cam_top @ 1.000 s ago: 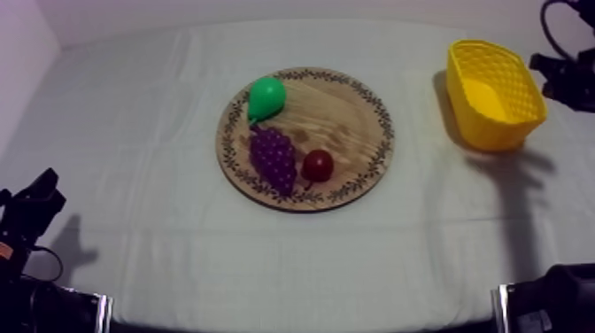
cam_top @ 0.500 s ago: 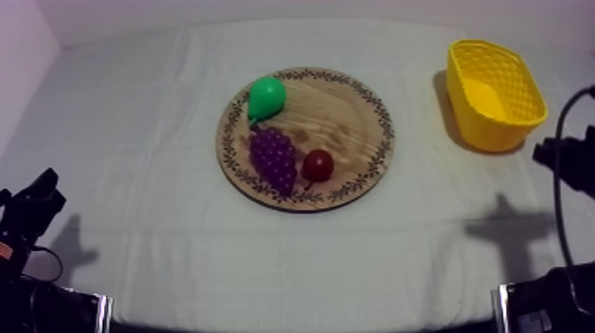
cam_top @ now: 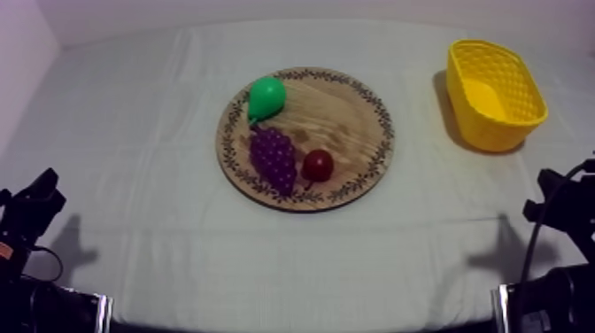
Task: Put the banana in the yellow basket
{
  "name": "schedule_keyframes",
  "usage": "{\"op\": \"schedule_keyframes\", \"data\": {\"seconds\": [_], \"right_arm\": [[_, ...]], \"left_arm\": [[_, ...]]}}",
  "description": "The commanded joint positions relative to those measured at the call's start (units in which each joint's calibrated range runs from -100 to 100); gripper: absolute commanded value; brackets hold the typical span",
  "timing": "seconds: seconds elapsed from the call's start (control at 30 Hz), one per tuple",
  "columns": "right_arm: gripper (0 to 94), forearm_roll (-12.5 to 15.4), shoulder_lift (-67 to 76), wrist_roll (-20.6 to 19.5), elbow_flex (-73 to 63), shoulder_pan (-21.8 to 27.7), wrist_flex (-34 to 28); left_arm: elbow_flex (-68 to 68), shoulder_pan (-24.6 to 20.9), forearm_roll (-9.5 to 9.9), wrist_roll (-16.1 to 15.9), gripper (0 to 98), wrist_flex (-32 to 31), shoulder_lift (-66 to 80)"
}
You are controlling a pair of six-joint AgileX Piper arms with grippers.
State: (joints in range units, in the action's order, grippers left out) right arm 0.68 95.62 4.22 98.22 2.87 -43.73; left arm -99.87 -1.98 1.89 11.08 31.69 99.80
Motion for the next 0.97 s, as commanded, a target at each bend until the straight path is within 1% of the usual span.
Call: {"op": "schedule_keyframes", "data": {"seconds": [0.0, 0.07, 0.1, 0.17, 0.47, 0.93], "right_arm": [[0.5, 0.10, -0.06, 6.43, 0.56, 0.05, 2.35], [0.5, 0.18, 0.00, 9.84, 1.02, 0.09, 4.37], [0.5, 0.21, 0.01, 10.84, 1.15, 0.09, 4.95], [0.5, 0.24, 0.03, 11.48, 1.30, 0.11, 5.64], [0.5, 0.27, 0.05, 7.71, 1.44, 0.12, 6.28], [0.5, 0.27, 0.05, 7.33, 1.45, 0.12, 6.31]], "left_arm": [[-0.02, -0.01, -0.01, 0.00, 0.1, 0.00, 0.03], [-0.02, -0.01, -0.01, 0.01, 0.1, 0.00, 0.03], [-0.02, -0.01, -0.01, 0.00, 0.1, 0.00, 0.03], [-0.02, -0.01, -0.01, -0.01, 0.1, 0.00, 0.03], [-0.02, -0.01, -0.01, -0.01, 0.1, 0.00, 0.03], [-0.02, -0.01, -0.01, -0.02, 0.1, 0.00, 0.03]]}}
